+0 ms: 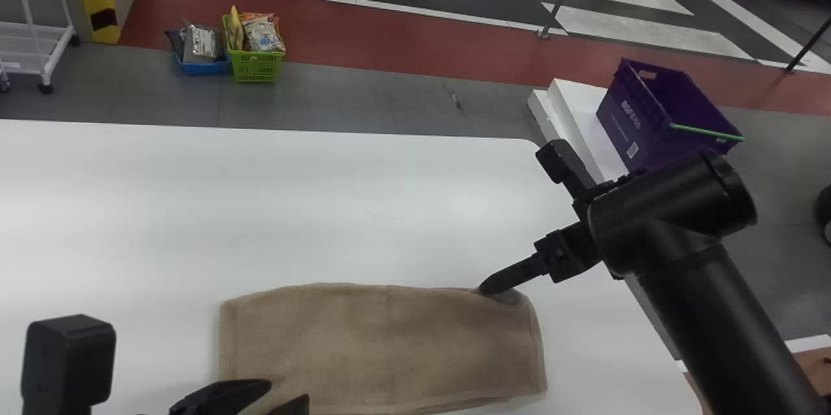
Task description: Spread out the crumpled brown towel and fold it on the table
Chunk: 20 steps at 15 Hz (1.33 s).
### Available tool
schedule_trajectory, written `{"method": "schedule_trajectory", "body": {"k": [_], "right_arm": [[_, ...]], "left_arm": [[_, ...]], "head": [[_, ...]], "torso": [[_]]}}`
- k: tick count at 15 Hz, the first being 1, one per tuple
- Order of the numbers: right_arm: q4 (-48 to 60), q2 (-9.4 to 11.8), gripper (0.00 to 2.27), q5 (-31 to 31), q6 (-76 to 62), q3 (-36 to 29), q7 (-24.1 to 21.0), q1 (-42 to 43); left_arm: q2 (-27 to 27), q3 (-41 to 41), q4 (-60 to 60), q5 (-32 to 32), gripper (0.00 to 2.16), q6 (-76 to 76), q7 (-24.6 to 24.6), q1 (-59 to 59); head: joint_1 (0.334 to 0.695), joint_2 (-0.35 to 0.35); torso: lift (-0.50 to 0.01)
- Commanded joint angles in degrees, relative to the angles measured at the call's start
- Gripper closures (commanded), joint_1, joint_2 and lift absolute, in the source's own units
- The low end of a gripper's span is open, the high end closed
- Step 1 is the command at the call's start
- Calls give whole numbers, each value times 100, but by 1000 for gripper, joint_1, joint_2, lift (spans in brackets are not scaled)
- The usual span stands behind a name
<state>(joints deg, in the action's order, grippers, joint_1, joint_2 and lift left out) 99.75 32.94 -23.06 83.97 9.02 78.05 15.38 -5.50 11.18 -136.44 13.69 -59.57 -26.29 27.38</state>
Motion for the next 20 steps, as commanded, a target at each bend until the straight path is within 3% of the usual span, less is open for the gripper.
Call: {"method": "schedule_trajectory", "body": {"k": [1, 8, 15, 20], "right_arm": [[89, -42, 1352, 12, 90, 73, 28, -9], [194, -86, 1352, 3, 230, 117, 28, -62], [150, -139, 1352, -6, 213, -59, 28, 0], [115, -139, 1352, 3, 2, -498, 28, -167]], "left_arm": [[40, 25, 294, 28, 1524, 178, 18, -145], [119, 236, 1357, -86, 1528, 1285, 89, -523], [67, 166, 1507, -719, 1528, 1268, 133, -496], [67, 104, 1498, -798, 1528, 1285, 133, -488]], "head": [[695, -350], [695, -350], [695, -350], [695, -350]], "torso": [[-127], [-127], [-127], [-127]]}}
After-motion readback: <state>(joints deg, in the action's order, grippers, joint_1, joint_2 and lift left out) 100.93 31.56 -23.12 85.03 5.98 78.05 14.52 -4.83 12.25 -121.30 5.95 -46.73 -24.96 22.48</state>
